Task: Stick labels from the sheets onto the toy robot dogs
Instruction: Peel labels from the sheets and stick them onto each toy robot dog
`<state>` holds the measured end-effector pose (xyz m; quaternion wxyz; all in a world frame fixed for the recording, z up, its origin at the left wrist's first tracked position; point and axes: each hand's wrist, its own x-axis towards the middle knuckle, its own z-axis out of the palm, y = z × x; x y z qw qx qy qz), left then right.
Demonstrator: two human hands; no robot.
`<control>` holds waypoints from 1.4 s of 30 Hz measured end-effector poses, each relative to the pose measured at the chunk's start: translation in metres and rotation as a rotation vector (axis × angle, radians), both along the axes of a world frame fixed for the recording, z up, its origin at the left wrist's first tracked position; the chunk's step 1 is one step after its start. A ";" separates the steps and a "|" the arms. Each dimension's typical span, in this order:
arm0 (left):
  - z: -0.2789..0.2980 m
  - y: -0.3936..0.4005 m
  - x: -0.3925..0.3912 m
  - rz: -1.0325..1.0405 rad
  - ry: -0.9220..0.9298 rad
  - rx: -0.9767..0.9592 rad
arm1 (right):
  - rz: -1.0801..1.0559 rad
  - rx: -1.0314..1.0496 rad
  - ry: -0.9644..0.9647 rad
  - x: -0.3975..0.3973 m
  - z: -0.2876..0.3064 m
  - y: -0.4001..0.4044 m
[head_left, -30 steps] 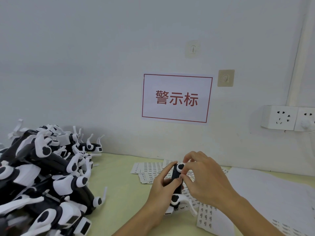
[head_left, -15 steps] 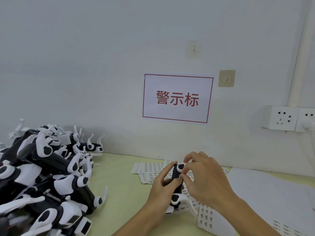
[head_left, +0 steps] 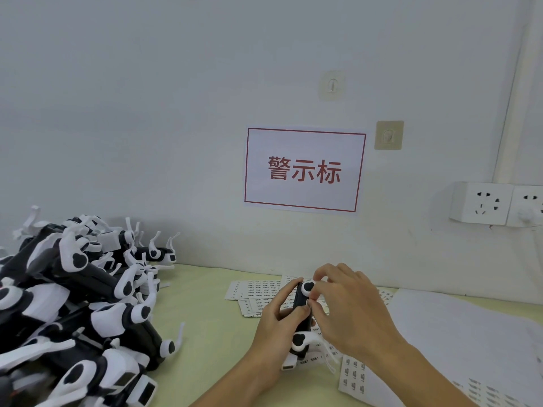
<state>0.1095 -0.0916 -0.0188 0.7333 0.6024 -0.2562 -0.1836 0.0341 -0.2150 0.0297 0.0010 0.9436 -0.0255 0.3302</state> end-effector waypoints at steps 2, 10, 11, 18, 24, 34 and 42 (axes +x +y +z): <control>0.000 0.000 0.001 -0.004 0.026 -0.015 | 0.023 0.048 0.008 0.000 0.001 -0.002; -0.003 -0.001 0.004 -0.012 0.037 -0.017 | 0.065 0.148 0.028 -0.001 0.002 -0.006; -0.003 -0.001 0.004 -0.013 0.028 -0.012 | 0.059 0.150 0.028 -0.001 0.002 -0.006; -0.005 -0.002 0.005 -0.009 0.001 0.010 | 0.014 0.179 0.037 -0.001 0.004 -0.007; -0.007 -0.003 0.008 -0.007 0.031 -0.021 | 0.059 0.236 0.093 -0.004 0.008 -0.010; -0.008 -0.003 0.010 -0.047 0.081 -0.110 | 0.065 0.275 0.085 -0.002 0.005 -0.008; -0.008 -0.004 0.008 -0.050 0.041 -0.104 | 0.025 0.275 0.043 -0.001 0.004 -0.009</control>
